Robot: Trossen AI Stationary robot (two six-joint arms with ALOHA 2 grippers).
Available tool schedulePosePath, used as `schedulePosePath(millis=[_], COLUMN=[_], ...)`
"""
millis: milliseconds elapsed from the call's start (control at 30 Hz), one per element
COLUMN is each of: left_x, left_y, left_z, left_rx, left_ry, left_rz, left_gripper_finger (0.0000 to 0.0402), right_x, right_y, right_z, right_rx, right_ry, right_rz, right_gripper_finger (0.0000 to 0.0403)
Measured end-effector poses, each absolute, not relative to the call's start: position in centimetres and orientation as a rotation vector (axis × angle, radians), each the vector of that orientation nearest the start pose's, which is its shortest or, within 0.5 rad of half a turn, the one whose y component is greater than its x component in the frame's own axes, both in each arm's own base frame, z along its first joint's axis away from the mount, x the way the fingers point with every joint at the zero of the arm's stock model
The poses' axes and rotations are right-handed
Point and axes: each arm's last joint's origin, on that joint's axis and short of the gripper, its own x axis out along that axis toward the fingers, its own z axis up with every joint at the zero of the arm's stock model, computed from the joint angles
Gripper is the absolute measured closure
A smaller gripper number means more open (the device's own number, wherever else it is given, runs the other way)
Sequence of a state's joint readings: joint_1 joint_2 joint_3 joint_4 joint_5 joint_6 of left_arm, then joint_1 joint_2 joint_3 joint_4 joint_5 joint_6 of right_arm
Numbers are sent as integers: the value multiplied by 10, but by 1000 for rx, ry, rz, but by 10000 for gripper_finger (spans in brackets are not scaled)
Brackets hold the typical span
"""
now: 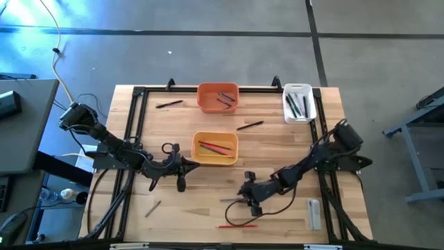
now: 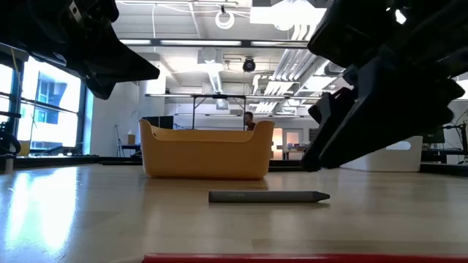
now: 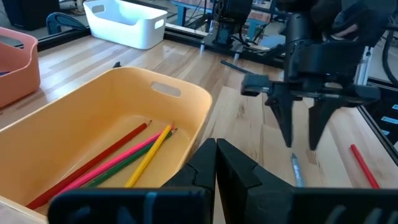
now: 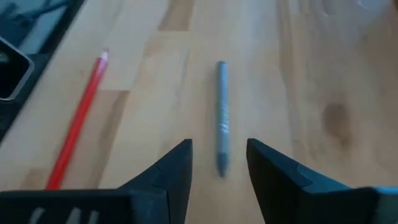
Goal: Sort crayons/erasers/pens/pencils in bins
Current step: Put the right gray crayon into the orange bin
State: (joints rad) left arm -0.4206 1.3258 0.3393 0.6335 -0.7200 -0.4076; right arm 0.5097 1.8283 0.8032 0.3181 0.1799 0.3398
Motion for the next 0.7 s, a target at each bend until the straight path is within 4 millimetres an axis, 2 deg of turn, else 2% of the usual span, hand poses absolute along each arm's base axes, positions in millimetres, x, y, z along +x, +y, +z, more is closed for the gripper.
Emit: schedulePosePath(millis=[233, 500, 700], left_x=[213, 213, 213], left_y=[-75, -74, -74], left_z=[157, 157, 157], left_rx=[-210, -209, -206], left_ry=[233, 233, 235], left_rz=[351, 353, 352], left_gripper_finger=[401, 401, 401], right_x=[301, 317, 319], right_y=[162, 170, 163], right_z=[104, 90, 88], right_rx=[49, -39, -46], right_ry=[722, 740, 792], right_rz=[177, 152, 143], right_gripper_finger=[258, 262, 313])
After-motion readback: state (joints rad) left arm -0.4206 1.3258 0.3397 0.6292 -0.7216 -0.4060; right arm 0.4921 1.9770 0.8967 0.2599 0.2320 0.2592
